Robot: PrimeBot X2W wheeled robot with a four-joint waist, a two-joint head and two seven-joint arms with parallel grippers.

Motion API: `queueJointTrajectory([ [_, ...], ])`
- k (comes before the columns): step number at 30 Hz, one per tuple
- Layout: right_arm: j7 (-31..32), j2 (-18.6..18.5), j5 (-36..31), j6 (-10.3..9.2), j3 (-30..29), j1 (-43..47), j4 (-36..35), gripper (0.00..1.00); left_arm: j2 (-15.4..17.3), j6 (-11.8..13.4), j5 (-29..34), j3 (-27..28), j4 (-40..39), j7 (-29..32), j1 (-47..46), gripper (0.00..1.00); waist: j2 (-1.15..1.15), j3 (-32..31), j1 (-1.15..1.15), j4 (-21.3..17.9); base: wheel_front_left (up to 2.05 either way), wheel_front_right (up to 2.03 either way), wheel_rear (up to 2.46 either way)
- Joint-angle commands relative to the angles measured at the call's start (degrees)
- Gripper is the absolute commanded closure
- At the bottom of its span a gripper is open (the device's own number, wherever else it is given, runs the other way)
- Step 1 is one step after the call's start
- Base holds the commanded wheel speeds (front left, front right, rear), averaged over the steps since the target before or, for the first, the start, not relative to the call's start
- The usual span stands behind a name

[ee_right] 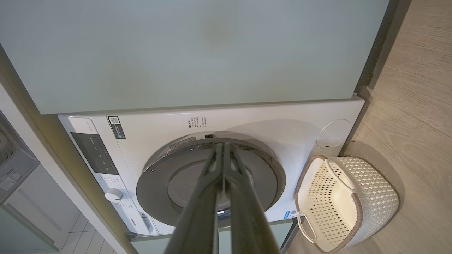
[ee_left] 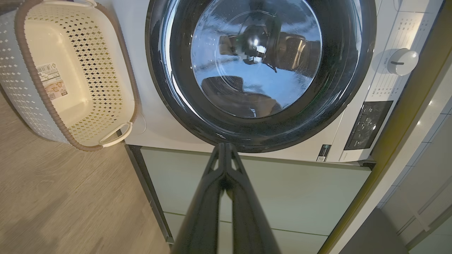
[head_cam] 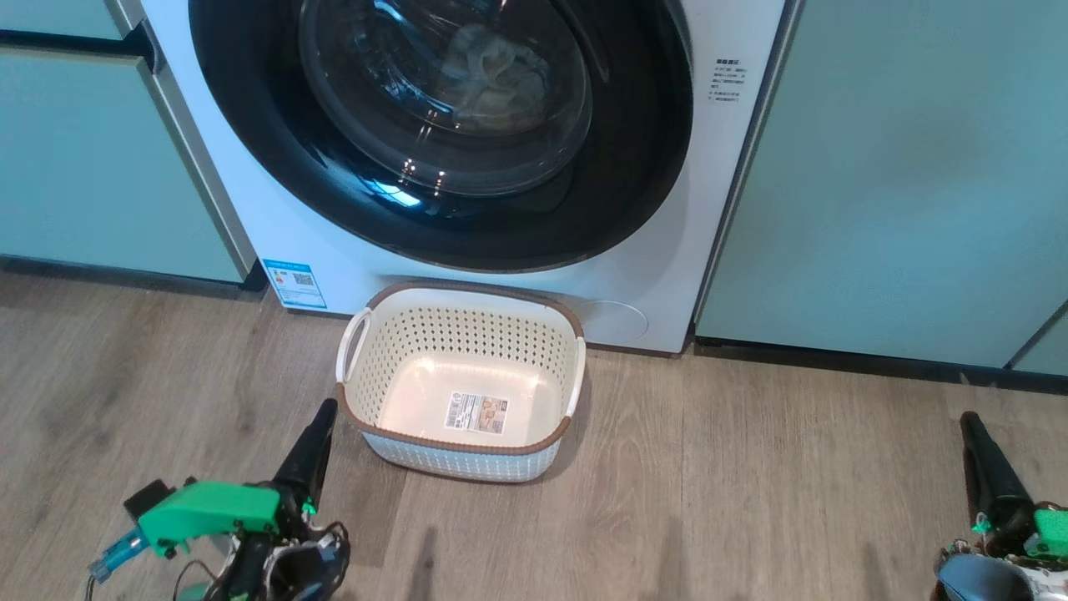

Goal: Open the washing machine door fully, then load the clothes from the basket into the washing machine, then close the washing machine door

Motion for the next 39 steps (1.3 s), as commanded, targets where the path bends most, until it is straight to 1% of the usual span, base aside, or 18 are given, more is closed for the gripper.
queueJointTrajectory([
  [1, 0.5, -0.9, 0.0, 0.24, 0.8, -3.1, -1.7, 1.00, 0.4, -0.4, -0.2, 2.3, -1.6, 0.2, -3.2, 1.00, 0.00, 0.0, 0.00, 0.0, 0.00, 0.00, 0.00],
  [39, 1.0, -0.4, -0.6, 0.24, 0.1, -3.2, -1.6, 1.00, 0.3, -0.4, -0.1, 2.4, -1.6, 0.3, -3.2, 1.00, 0.00, 0.0, 0.00, 0.0, 0.00, 0.00, 0.00],
])
